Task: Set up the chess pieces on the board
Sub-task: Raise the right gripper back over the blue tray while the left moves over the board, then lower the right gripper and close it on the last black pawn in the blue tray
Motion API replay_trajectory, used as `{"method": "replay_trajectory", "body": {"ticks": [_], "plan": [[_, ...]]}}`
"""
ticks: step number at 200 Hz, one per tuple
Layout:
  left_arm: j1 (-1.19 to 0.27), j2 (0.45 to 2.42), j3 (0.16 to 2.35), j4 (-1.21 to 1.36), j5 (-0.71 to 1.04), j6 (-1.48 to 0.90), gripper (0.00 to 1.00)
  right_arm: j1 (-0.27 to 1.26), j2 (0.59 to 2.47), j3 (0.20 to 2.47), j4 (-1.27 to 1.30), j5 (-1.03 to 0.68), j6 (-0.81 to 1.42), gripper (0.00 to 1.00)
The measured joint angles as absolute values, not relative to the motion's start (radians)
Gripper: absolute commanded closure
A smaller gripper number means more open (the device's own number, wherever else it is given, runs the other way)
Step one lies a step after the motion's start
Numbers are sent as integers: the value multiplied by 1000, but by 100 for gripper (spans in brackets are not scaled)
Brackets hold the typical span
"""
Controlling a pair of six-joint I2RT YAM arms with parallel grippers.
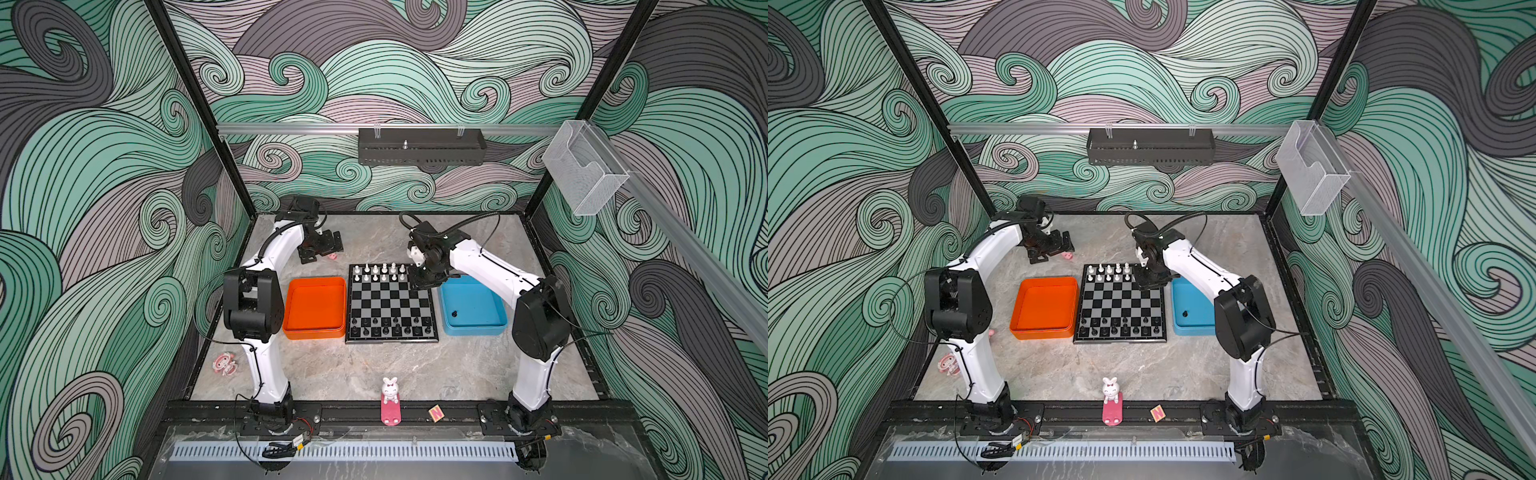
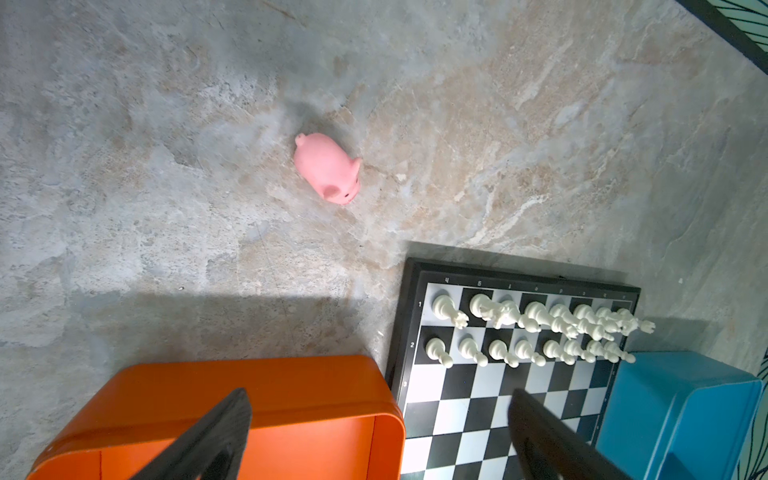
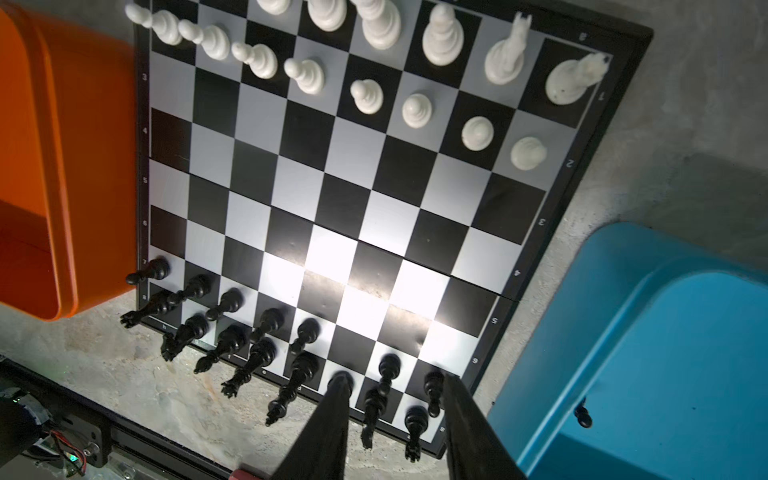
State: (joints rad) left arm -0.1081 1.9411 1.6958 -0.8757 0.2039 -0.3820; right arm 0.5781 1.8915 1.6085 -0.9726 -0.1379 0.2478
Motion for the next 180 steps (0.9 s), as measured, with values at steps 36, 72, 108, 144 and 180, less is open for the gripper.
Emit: {"method": "replay_trajectory", "body": {"ticks": [36,72,108,144,180], "plan": [[-141,1939,1695,-873,203,-382,1,519,1851,1557,-973,-137,242,12],[-262,1939,1695,-860,203,-382,1,431,1761,1470,-973,-119,238,3],[-410,1939,1692,-839,208,-388,2,317,1669,1368,-973,-105,226,1],[-487,1939,1674,-825,229,-403,1,237,1636,1269,-961,-102,217,7],[-493,1939,1660,-822,233,-410,1,225,1644,1215,-938,-116,213,20]]}}
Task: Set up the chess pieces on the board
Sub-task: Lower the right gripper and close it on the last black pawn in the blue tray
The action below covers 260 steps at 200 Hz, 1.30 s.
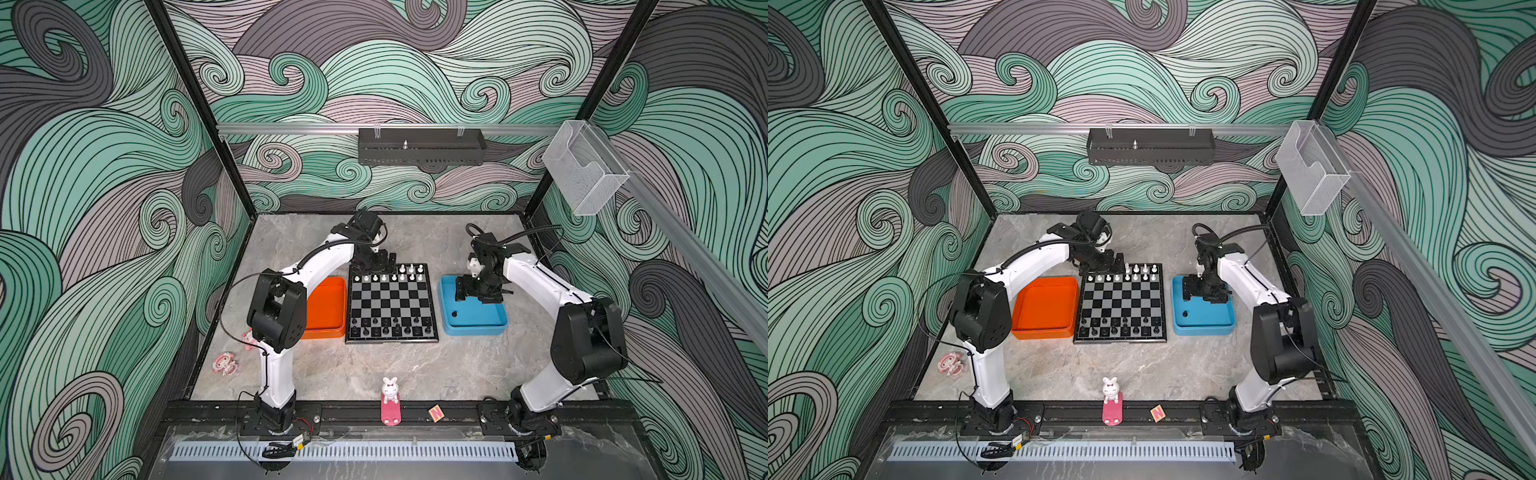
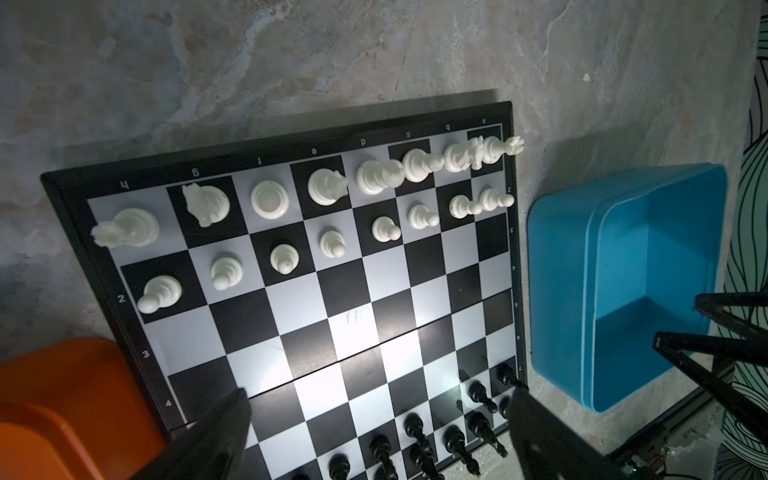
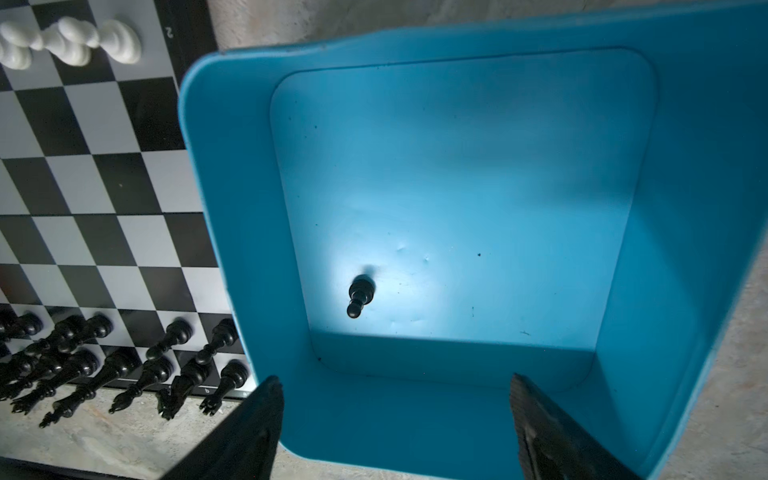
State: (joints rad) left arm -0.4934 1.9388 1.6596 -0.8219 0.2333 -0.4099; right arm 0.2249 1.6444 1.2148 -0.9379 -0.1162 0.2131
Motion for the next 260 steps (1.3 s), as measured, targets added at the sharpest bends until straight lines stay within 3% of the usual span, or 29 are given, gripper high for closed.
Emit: {"method": "replay_trajectory", "body": {"ticks": [79,260], "plan": [[-493,1939,1674,-834,229,-404,1,227,1725,1197,-867,-163,211,49],[-404,1940,1713,-845,231,-394,1,277,1793,1153,-827,-184,221,67]]}}
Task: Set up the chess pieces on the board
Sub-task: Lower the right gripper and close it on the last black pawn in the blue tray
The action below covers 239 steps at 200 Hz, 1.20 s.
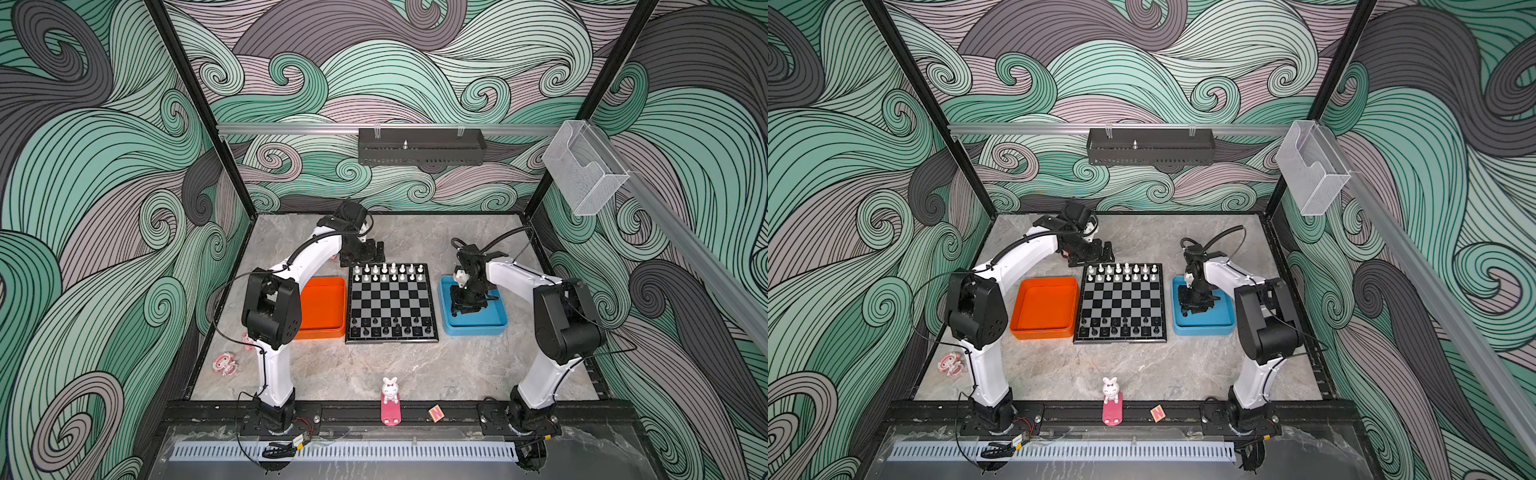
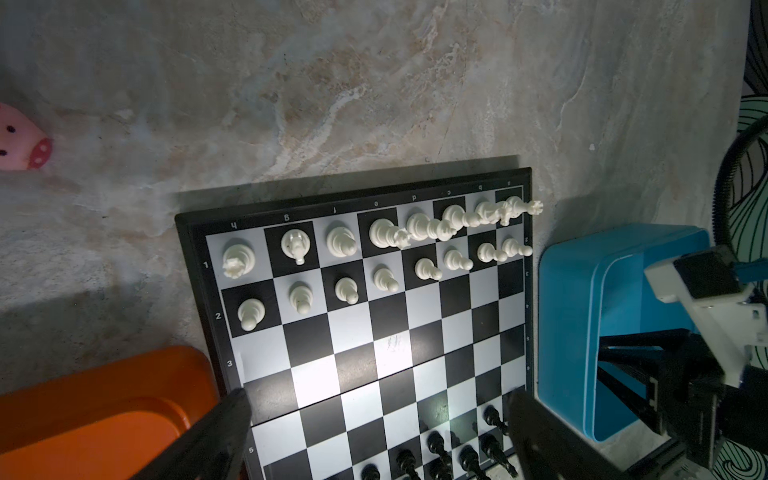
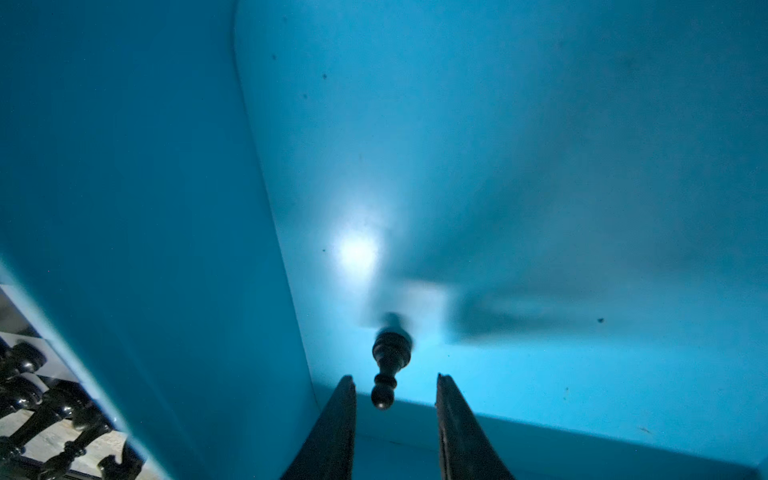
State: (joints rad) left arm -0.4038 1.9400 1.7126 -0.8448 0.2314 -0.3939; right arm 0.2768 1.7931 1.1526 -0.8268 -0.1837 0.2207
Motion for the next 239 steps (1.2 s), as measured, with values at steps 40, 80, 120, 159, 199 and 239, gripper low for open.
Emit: {"method": "replay_trajectory", "body": {"ticks": [40,80,120,159,199,239], "plan": [[-403,1940,1710,-845,234,-394,1,278,1807,1151,-826,-184,221,71],[-403,1940,1705,-845,237,-394,1,284,1818,1151,-826,-185,221,78],[-403,1940,1705,-844,237,-394,1,288,1818,1151,-826,-186,221,84],[-398,1940,1704,-844,237,-393,1,288,1817,1152,-828,-184,221,87],[-387,1940,1699,-845,237,-393,1,288,1816,1184,-847,-174,217,89],[-364,1940,1699,-844,236,-393,1,288,1796,1204,-862,-164,216,89]]}}
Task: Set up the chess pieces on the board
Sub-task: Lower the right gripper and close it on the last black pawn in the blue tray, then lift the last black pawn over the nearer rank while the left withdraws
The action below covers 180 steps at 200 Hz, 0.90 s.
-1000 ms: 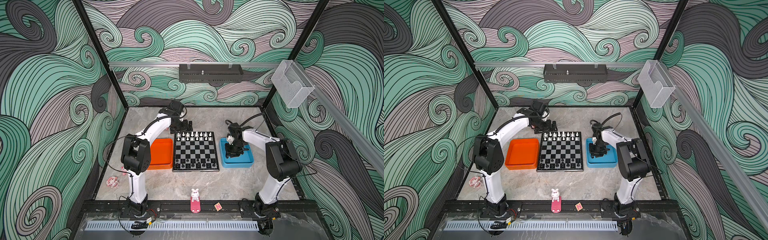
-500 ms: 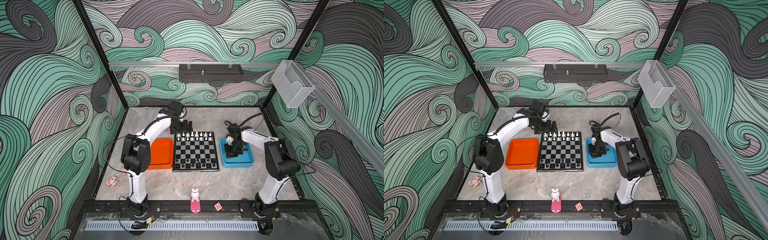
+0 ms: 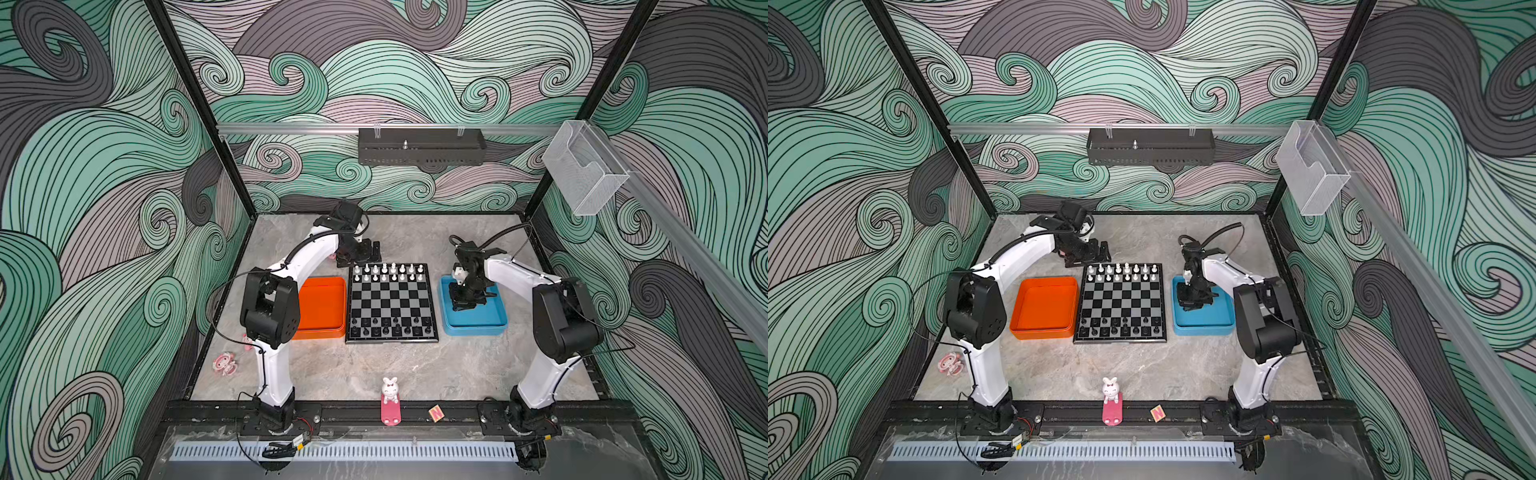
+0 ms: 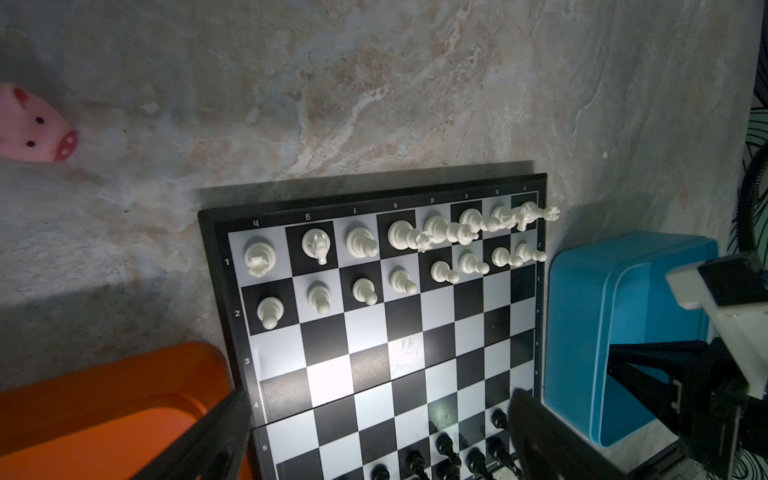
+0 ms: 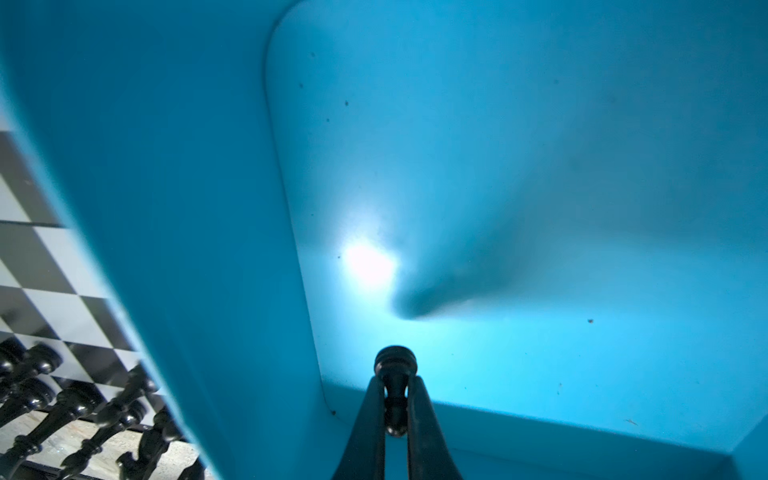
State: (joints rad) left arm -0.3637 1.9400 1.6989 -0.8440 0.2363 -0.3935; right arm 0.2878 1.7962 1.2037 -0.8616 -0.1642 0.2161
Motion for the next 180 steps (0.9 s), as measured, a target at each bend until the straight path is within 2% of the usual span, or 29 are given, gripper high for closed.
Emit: {"method": "replay_trajectory", "body": {"ticks": [121,180], "plan": [[-244,1939,1688,-844,236,-393,2,294,1765,1270,-926,-153,196,89],[-224,1939,1686,-845,237,-392,1,380,1763,1366,-959,-137,196,88]]}}
